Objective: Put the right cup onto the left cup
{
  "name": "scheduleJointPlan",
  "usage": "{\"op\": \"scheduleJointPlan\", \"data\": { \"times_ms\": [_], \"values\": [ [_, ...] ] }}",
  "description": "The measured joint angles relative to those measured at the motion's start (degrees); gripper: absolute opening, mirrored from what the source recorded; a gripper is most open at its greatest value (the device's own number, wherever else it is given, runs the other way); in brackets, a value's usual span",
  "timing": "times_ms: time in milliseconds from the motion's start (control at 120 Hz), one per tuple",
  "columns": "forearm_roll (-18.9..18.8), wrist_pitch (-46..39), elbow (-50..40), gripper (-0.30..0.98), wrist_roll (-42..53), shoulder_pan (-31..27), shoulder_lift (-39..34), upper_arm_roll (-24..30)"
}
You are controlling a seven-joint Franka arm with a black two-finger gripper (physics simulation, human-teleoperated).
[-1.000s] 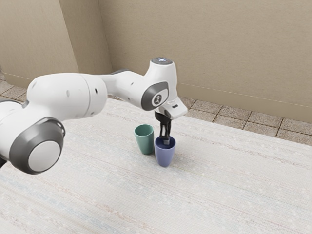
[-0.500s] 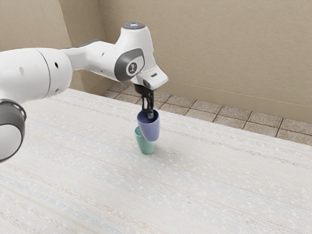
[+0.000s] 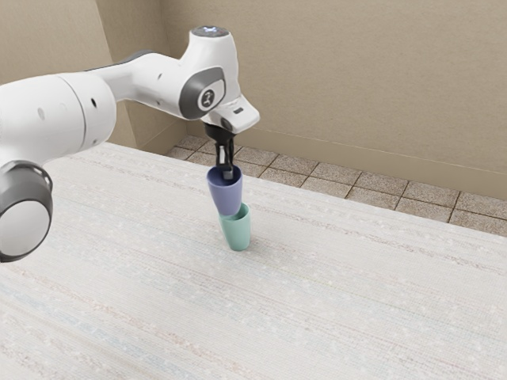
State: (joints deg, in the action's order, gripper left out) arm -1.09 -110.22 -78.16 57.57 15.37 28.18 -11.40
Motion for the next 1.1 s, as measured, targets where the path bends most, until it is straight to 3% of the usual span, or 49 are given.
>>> {"op": "scheduleJointPlan", "data": {
  "times_ms": [358,708,908,1100],
  "values": [
    [-1.0,0.2,6.1,-0.10,1.2,-0.3,6.5,0.0],
    [-0.3,0.1,6.8,-0.09,2.1,-1.0,7.8,0.1],
    [0.6,0.6,6.7,0.34,2.6,-1.0,7.3,0.2],
    [0.3,2.2,6.3,0.54,2.9,-0.8,5.0,0.1]
  ]
}}
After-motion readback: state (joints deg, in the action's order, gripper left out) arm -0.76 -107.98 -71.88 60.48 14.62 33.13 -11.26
